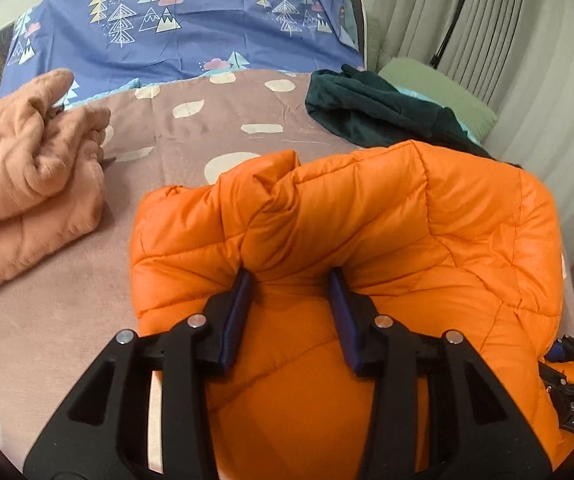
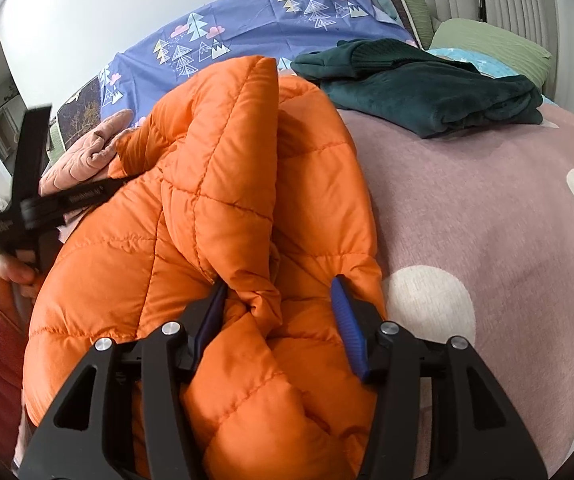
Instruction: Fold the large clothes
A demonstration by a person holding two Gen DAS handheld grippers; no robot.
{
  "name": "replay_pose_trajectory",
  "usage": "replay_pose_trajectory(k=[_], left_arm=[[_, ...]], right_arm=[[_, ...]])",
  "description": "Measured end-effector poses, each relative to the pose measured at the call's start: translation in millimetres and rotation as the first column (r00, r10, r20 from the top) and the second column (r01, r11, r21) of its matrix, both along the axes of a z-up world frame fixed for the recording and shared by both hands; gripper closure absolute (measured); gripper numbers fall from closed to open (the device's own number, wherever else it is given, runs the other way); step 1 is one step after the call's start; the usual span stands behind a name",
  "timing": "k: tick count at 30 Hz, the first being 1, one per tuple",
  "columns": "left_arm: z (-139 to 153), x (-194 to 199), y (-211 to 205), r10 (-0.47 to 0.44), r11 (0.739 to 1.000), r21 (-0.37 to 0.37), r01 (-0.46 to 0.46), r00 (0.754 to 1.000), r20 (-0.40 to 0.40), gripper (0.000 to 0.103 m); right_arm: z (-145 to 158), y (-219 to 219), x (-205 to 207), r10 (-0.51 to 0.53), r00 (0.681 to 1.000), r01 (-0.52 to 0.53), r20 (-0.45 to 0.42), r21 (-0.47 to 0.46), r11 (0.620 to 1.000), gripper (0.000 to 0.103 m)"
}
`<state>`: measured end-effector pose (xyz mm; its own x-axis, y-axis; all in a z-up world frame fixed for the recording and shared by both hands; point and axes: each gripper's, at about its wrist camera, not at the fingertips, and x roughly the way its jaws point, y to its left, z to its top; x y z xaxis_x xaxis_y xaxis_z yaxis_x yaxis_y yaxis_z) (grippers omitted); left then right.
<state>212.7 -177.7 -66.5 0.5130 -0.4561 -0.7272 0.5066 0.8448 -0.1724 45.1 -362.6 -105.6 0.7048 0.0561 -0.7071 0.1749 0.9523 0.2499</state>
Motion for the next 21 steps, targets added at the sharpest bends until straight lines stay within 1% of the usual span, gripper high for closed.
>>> replay_pose_trajectory(k=[2,5,7,8,10,12,13,15,16,18,21], left_arm=[[13.6,-4.4,0.2,-0.004,1.0,0.013,0.004,1.0,0.012,0.063],[40.0,-20.2,7.4,-0.047,0.998,-0.051,0.049,0.998,0.049,0.064],[54.2,-36.4,10.3,-0.089,0.99,-0.101,0.095,0.994,0.068,0.064],[58.2,-45.3,9.2,-0.116,0.986,-0.11,0.123,0.99,0.075,0.064],[58.9,-61.5,1.2,-0.162,0.982,-0.084,0.171,0.982,0.1,0.06],[45.3,-73.1,-14.2,-0.191,0.981,0.003,0.192,0.976,0.109,0.057],[37.3,-74.2,-19.8,-0.191,0.982,0.035,0.188,0.975,0.11,0.056],[19.3,-79.9,-30.4,-0.196,0.978,0.1,0.183,0.969,0.147,0.056],[16.0,-80.1,-32.5,-0.195,0.978,0.106,0.18,0.97,0.149,0.056],[15.4,-77.3,-35.5,-0.188,0.979,0.103,0.175,0.974,0.126,0.056],[15.2,-79.0,-36.5,-0.196,0.975,0.129,0.18,0.972,0.125,0.056]], right_arm=[[0.6,-0.7,-0.5,0.001,1.0,-0.001,0.0,0.003,1.0,0.051],[-0.6,-1.7,-1.8,-0.001,1.0,0.001,0.006,0.017,1.0,0.051],[-1.1,-2.2,-2.4,-0.003,1.0,0.003,0.01,0.023,1.0,0.051],[-1.1,-2.0,-2.8,-0.004,1.0,0.004,0.012,0.023,1.0,0.051],[-1.0,-1.7,-3.5,-0.006,1.0,0.006,0.013,0.02,1.0,0.051],[-0.5,-1.0,-4.3,-0.011,1.0,0.011,0.011,0.017,1.0,0.051],[-0.1,0.0,-5.2,-0.017,1.0,0.017,0.01,0.013,1.0,0.05],[0.5,2.6,-7.8,-0.027,1.0,0.027,0.008,-0.004,1.0,0.05],[1.3,4.0,-9.0,-0.032,0.999,0.032,0.007,-0.011,0.999,0.05],[5.4,4.1,-13.3,-0.044,0.999,0.045,0.003,-0.02,0.999,0.051],[23.3,3.6,-28.4,-0.071,0.997,0.071,0.035,-0.006,0.997,0.052]])
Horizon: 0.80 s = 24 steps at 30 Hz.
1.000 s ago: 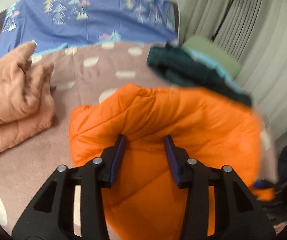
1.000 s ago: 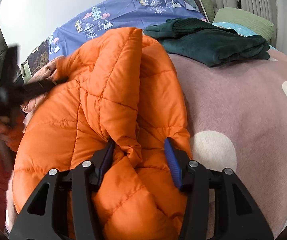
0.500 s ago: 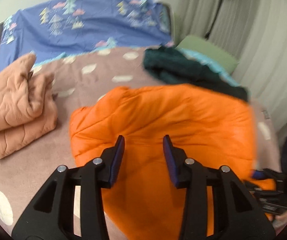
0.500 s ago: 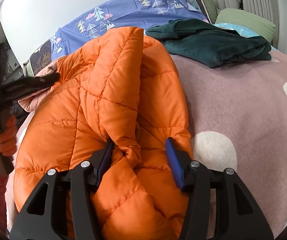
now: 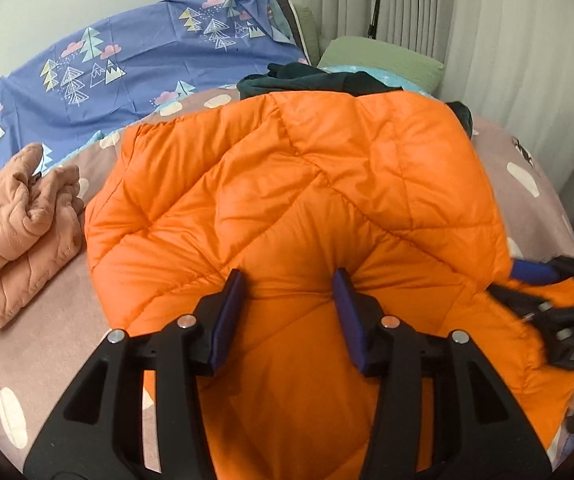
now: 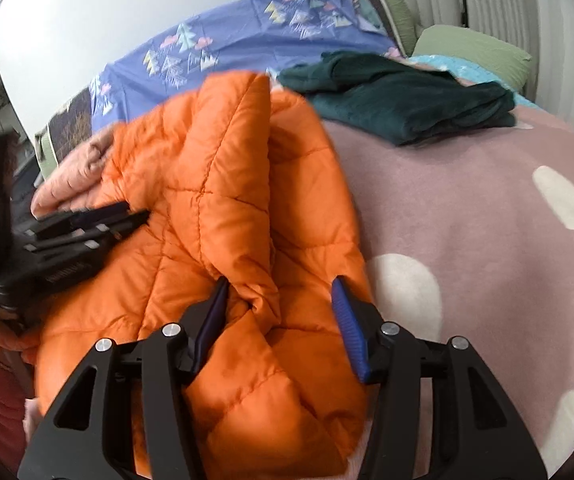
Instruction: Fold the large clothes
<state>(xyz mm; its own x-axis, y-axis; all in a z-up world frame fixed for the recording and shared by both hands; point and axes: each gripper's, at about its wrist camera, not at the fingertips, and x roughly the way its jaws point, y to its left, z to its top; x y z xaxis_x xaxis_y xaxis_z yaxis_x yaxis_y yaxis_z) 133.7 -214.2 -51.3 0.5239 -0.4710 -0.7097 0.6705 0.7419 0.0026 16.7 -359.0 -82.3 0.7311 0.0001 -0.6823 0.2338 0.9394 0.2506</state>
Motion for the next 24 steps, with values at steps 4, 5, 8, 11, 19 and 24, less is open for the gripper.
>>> replay_pose_trajectory(k=[4,5,8,11,19,24], left_arm=[[-0.9,2.1,2.6,0.005,1.0,-0.011,-0.005,1.0,-0.007,0.056],[-1.2,2.1,3.0,0.006,1.0,-0.015,-0.007,1.0,-0.007,0.056],[-1.3,1.6,2.5,0.003,1.0,-0.018,-0.003,1.0,-0.003,0.056],[-1.3,-2.3,-1.0,-0.002,1.0,-0.006,0.002,1.0,0.017,0.055],[31.9,-77.3,42.4,-0.034,0.993,-0.108,0.042,0.997,0.071,0.04],[13.4,-139.9,58.9,-0.1,0.995,0.006,0.1,0.988,0.121,0.038]], right_arm=[[21.5,10.3,-24.1,0.045,0.995,-0.046,0.085,0.007,0.999,0.061],[21.9,14.9,-27.4,0.071,0.994,-0.071,0.081,-0.005,0.997,0.061],[-3.3,18.9,-20.8,0.053,0.998,-0.054,-0.035,-0.034,0.998,0.06],[-26.4,4.2,-14.1,0.034,0.998,-0.028,-0.055,0.105,0.994,0.058],[-25.0,12.0,-12.8,0.038,0.998,-0.035,-0.051,0.056,0.998,0.057],[-25.7,11.0,-11.0,0.043,0.998,-0.039,-0.048,0.066,0.997,0.056]])
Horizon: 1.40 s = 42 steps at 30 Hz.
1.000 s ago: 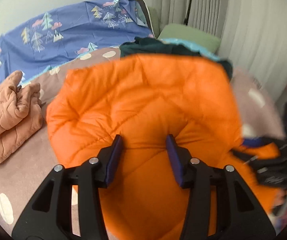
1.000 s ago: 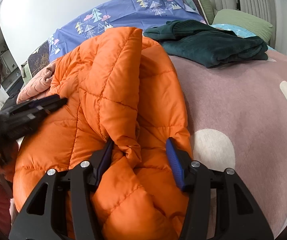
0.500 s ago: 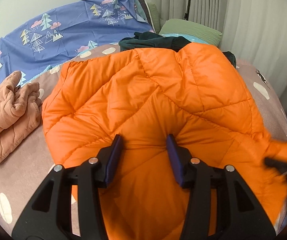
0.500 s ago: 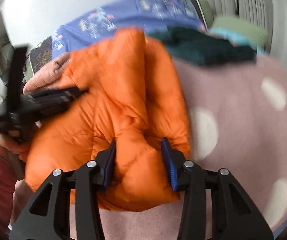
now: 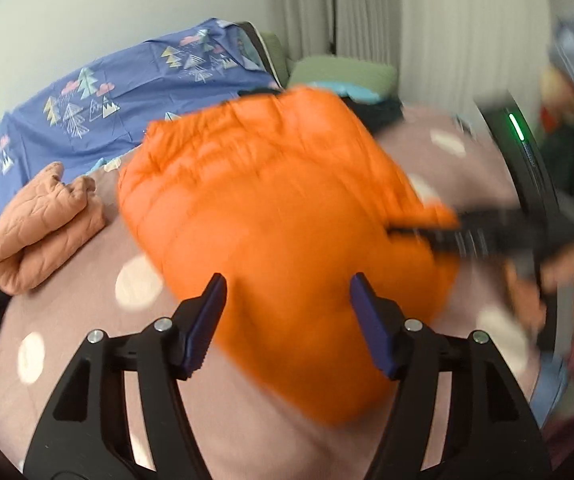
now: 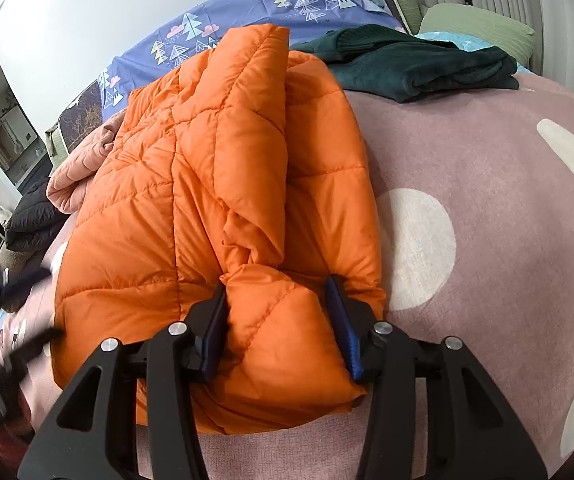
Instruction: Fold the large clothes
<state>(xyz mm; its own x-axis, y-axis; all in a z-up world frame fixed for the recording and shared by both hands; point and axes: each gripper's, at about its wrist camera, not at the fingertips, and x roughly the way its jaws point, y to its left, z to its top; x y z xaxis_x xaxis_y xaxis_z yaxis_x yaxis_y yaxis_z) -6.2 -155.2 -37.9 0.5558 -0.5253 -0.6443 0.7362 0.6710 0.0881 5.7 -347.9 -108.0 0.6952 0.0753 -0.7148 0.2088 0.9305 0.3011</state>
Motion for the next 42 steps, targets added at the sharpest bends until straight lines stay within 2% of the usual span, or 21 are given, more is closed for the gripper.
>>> replay_pose_trajectory(k=[2,5,11,13,15,18,19,23,26,34,39,41,42], left_arm=[[-8.5,-18.8,0.1,-0.039,0.999,0.024,0.038,0.999,0.016,0.035],[-24.6,-21.8,-9.1,-0.009,0.995,0.102,0.002,0.998,0.068,0.033],[-43.6,-11.3,-1.4,0.022,0.991,0.133,-0.025,0.999,0.024,0.033],[-46.3,-13.0,5.4,0.033,0.993,0.116,-0.032,0.999,-0.008,0.034],[-38.6,-14.3,12.6,0.029,0.997,0.073,-0.025,0.998,-0.055,0.041],[-20.7,-18.5,17.4,0.016,0.999,0.038,-0.013,0.998,-0.061,0.053],[-15.0,-19.0,17.6,0.016,1.0,0.027,-0.014,0.998,-0.055,0.054],[9.2,-12.9,15.5,0.027,0.999,-0.024,-0.027,0.999,-0.03,0.055],[13.2,-3.4,8.6,0.05,0.999,-0.019,-0.05,0.999,-0.01,0.056],[11.6,27.6,-0.5,0.087,0.995,-0.05,-0.091,0.993,-0.082,0.057],[25.3,69.0,-19.3,0.107,0.984,-0.127,-0.122,0.987,-0.117,0.057],[20.7,89.5,-28.6,0.139,0.981,-0.114,-0.154,0.981,-0.136,0.057],[9.8,102.4,-35.3,0.162,0.982,-0.075,-0.175,0.974,-0.161,0.057]], right_arm=[[-0.8,-1.3,-2.2,-0.001,1.0,0.001,0.003,0.002,1.0,0.056],[-1.3,-2.4,-2.5,0.0,1.0,0.0,0.001,-0.004,1.0,0.056],[-3.7,-3.1,-1.7,0.018,1.0,-0.018,0.002,-0.01,1.0,0.055],[-4.0,-2.7,-2.2,0.017,1.0,-0.017,0.003,-0.008,1.0,0.054],[-3.6,-2.1,-2.8,0.017,1.0,-0.017,0.004,-0.012,1.0,0.054],[-3.5,-1.5,-4.2,0.015,1.0,-0.015,0.007,-0.01,1.0,0.054],[-3.8,-1.7,-4.8,0.015,1.0,-0.015,0.009,-0.009,1.0,0.054],[-4.3,0.0,-6.4,0.016,1.0,-0.015,0.014,-0.011,1.0,0.054],[-4.7,0.8,-7.8,0.017,1.0,-0.016,0.015,-0.012,1.0,0.054],[-5.2,1.3,-9.3,0.02,1.0,-0.019,0.017,-0.015,1.0,0.052],[-6.1,2.3,-9.9,0.024,0.999,-0.023,0.022,-0.015,1.0,0.051],[-6.3,2.5,-9.9,0.026,0.999,-0.025,0.021,-0.016,1.0,0.051],[-6.3,2.5,-9.8,0.027,0.999,-0.027,0.02,-0.016,1.0,0.051]])
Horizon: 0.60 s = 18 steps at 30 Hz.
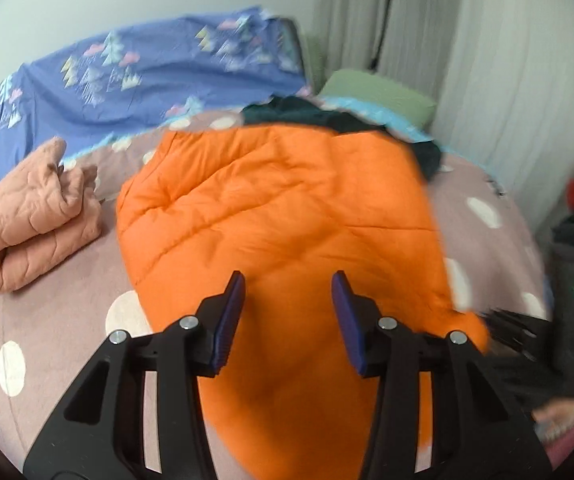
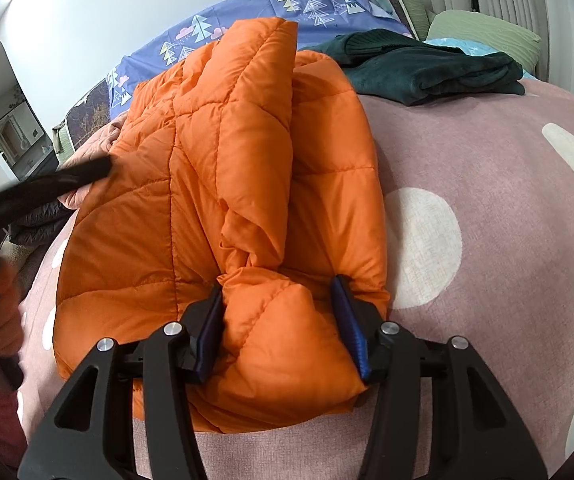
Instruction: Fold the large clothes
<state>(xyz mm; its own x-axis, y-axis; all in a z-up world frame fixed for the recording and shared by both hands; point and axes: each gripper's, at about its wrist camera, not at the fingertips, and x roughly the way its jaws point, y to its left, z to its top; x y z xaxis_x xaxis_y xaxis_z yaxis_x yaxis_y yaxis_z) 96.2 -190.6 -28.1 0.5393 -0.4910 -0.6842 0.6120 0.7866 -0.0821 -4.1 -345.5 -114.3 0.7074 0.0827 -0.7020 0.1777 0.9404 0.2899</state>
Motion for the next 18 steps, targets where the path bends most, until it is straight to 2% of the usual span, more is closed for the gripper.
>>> replay_pose_trajectory(k=[2,3,7,12,18], left_arm=[[-20.2,12.4,-8.1,0.002,0.999,0.044,-0.001,1.0,-0.021,0.054],[-27.9,11.5,-11.8,-0.011,0.998,0.068,0.011,1.0,0.006,0.053],[-30.9,6.5,-15.6,-0.019,0.995,0.103,0.016,0.999,0.03,0.053],[-32.3,12.5,-11.6,-0.038,0.996,0.077,0.039,0.999,-0.019,0.053],[-36.8,13.2,-8.9,-0.04,0.997,0.063,0.041,0.999,-0.018,0.053]], right_arm=[[0.5,-0.1,1.1,-0.001,1.0,0.001,-0.003,0.001,1.0,0.051],[0.7,-0.2,1.4,0.0,1.0,0.0,-0.006,-0.002,1.0,0.051],[2.8,3.6,2.7,0.003,1.0,-0.004,-0.017,-0.033,0.999,0.051],[11.5,8.6,1.7,-0.019,0.999,0.016,-0.034,-0.069,0.997,0.049],[15.6,6.9,0.6,-0.024,0.999,0.021,-0.042,-0.076,0.997,0.048]])
